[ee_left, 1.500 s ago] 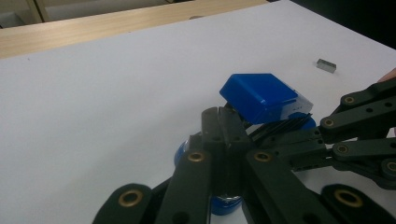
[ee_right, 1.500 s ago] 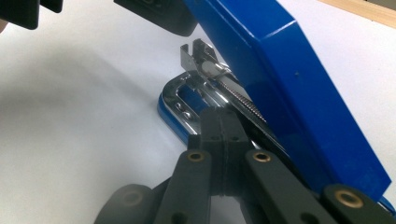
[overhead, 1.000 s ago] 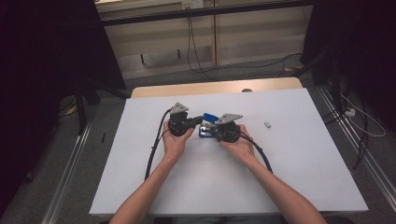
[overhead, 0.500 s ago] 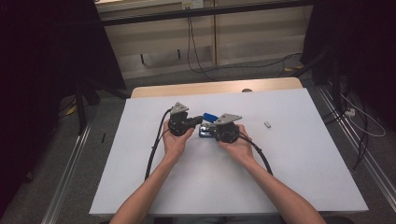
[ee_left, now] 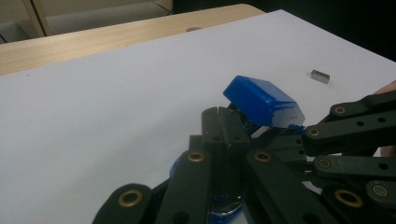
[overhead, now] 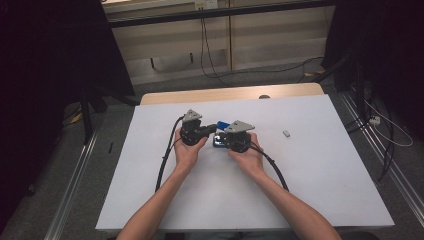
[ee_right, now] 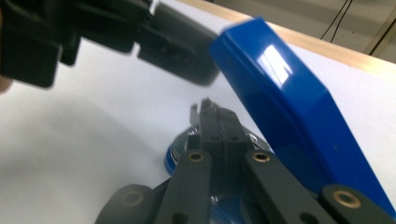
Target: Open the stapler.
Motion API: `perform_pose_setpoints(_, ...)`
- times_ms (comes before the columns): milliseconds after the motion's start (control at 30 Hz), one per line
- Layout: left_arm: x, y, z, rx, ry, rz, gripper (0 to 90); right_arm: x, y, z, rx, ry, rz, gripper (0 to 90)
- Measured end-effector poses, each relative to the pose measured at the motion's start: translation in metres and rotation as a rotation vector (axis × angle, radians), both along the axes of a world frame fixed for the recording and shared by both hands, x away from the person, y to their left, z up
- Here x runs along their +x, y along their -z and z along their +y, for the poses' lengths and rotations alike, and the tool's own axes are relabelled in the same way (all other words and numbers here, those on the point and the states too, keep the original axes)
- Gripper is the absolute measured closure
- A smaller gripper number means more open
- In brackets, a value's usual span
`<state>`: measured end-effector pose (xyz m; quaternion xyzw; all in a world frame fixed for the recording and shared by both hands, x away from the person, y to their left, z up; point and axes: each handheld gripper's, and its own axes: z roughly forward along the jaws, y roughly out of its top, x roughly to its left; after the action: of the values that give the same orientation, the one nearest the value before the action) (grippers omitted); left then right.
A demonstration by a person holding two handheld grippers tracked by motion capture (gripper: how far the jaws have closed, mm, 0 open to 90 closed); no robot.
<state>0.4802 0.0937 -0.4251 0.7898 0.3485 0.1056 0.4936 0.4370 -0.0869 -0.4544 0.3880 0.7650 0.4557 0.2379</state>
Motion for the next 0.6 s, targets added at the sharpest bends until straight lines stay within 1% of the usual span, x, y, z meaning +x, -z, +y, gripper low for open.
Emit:
perform_pose_setpoints(67,-0.0003,-0.0001,0.0,-0.001,0.003,-0.005,90.0,0.0006,-0.0014,0.0024,0.005,0.002,-0.012,90.0)
perform_pose_setpoints(100,-0.0005,-0.0002,0.0,0.002,0.005,-0.006,90.0,0.0008,-0.0025,0.0031,0.023,0.006,-0.011,90.0)
perform_pose_setpoints(133,-0.0005,-0.0002,-0.0001,0.002,0.005,-0.007,90.0,0.0011,-0.0032,0.0036,0.024,0.014,-0.014,90.0)
perform_pose_setpoints(200,0.0,0.0002,0.0004,0.003,0.008,-0.009,90.0,0.0016,-0.0039,0.0041,0.008,0.019,-0.025,90.0)
perform_pose_setpoints(300,-0.0005,0.0005,0.0009,0.01,0.007,-0.004,90.0,0.0021,-0.003,0.0037,-0.005,0.021,-0.021,90.0)
perform_pose_setpoints(333,-0.0016,0.0004,0.001,0.016,0.001,0.001,90.0,0.002,-0.0024,0.0034,-0.006,0.021,-0.02,90.0)
perform_pose_setpoints(400,-0.0036,-0.0012,0.0022,0.035,0.001,-0.004,90.0,0.0017,-0.0027,0.0022,0.01,0.024,-0.01,90.0)
perform_pose_setpoints(500,-0.0021,-0.0019,0.005,0.036,0.003,-0.001,90.0,0.0014,-0.0044,0.0019,-0.006,0.025,-0.021,90.0)
perform_pose_setpoints(600,-0.001,0.0016,0.0033,0.035,-0.001,0.006,90.0,0.0011,-0.0049,0.0015,-0.003,0.028,-0.019,90.0)
